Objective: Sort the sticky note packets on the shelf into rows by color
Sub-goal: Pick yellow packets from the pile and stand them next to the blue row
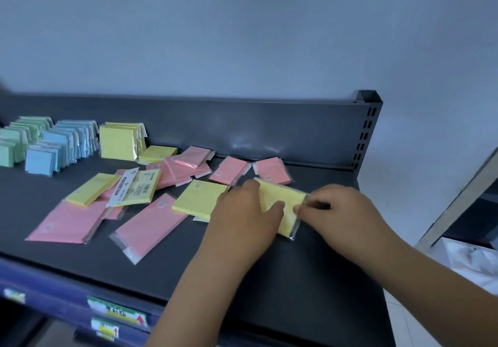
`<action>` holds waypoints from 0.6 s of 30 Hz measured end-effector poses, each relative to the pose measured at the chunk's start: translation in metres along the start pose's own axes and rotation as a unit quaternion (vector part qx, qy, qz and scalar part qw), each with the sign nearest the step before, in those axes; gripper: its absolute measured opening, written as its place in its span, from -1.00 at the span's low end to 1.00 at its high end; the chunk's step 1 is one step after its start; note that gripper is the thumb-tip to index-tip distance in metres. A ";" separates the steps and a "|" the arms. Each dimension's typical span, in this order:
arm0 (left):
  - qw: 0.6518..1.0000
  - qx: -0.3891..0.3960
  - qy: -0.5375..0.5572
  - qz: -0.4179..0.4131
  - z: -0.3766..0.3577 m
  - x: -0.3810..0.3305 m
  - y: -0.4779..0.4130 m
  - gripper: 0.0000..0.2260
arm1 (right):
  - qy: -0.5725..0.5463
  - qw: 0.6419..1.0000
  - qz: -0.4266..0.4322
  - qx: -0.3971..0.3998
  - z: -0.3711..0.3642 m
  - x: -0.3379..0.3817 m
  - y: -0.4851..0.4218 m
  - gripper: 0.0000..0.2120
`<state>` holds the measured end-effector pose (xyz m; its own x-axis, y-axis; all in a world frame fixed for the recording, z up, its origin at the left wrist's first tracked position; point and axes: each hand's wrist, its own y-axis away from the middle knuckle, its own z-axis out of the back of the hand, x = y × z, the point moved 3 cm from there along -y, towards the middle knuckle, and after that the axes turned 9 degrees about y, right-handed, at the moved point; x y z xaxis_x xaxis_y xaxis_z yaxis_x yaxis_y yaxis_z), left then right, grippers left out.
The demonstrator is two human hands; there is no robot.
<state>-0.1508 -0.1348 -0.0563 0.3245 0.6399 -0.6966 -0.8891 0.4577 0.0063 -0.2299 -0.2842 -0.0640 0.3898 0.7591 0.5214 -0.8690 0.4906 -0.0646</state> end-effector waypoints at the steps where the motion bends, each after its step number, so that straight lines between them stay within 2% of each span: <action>1: 0.999 -0.011 0.032 0.005 0.000 0.000 0.000 -0.57 | -0.040 0.999 -0.017 -0.026 0.003 -0.002 -0.001 -0.82; 3: 0.995 -0.033 0.098 0.013 0.004 -0.001 -0.001 -0.56 | -0.113 0.990 -0.047 -0.064 0.010 -0.005 -0.001 -0.92; 7: 0.973 -0.078 0.214 -0.016 0.019 -0.002 -0.002 -0.77 | -0.209 0.972 -0.058 -0.087 0.019 0.003 0.000 -0.88; 13: 0.946 -0.090 0.304 -0.068 0.057 0.008 -0.004 -0.73 | -0.234 0.961 -0.064 -0.132 0.016 0.035 0.008 -0.88; 15: 0.937 -0.082 0.331 -0.080 0.070 0.017 -0.003 -0.75 | -0.235 0.956 -0.068 -0.159 0.013 0.052 0.013 -0.78; 18: 0.928 -0.065 0.353 -0.093 0.088 0.038 -0.003 -0.74 | -0.172 0.963 -0.036 -0.204 0.008 0.082 0.022 -0.60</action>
<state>-0.1073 -0.0579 -0.0196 0.2252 -0.0293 -0.9739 -0.8851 0.4116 -0.2170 -0.2197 -0.2145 -0.0156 0.2604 0.5648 0.7831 -0.6241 0.7173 -0.3098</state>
